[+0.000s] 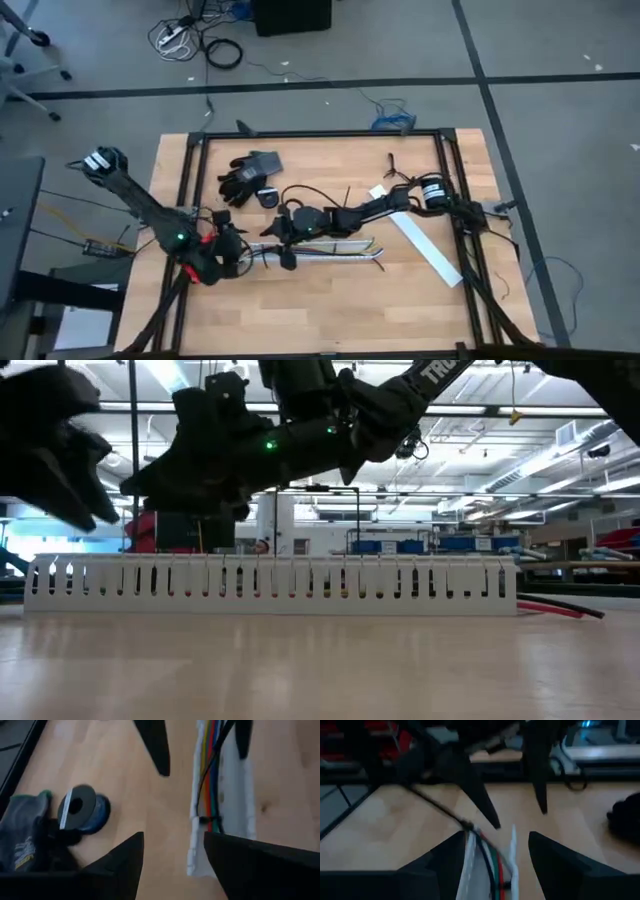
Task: Ziptie cables
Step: Put the zip tied cable wires into the white cable duct
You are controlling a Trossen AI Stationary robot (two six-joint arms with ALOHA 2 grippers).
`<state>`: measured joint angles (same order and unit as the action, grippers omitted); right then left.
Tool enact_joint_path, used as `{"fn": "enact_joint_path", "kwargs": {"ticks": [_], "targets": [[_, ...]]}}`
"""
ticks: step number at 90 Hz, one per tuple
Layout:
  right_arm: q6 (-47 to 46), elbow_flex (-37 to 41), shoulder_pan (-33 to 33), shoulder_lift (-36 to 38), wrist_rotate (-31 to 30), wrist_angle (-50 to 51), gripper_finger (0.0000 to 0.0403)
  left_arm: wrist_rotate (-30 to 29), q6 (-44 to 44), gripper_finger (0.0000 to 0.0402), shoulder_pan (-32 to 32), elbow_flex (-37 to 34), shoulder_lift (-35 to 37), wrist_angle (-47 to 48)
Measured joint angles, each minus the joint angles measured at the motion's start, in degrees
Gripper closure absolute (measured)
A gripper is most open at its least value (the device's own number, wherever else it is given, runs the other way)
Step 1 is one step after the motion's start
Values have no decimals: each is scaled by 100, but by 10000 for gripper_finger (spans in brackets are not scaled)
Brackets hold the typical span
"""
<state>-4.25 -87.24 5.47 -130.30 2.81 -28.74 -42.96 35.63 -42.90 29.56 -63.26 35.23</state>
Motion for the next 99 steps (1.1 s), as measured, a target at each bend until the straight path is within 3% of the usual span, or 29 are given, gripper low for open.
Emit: {"fn": "enact_joint_path", "kwargs": {"ticks": [27, 51, 70, 89, 99], "targets": [[-15, -24, 51, 2, -29, -54, 190, 162, -329, 200, 233, -86, -686, -647], [-27, -24, 49, 2, -41, -36, 209, 500, -567, 211, 519, -366, -857, -1269], [-65, -24, 49, 4, -40, -27, 231, 627, -832, 277, 552, -472, -866, -1623], [-65, -24, 49, 7, -37, 29, 243, 625, -891, 382, 556, -472, -868, -1645], [-63, -24, 49, 13, -35, 91, 243, 647, -1007, 393, 554, -474, -868, -1815]]}}
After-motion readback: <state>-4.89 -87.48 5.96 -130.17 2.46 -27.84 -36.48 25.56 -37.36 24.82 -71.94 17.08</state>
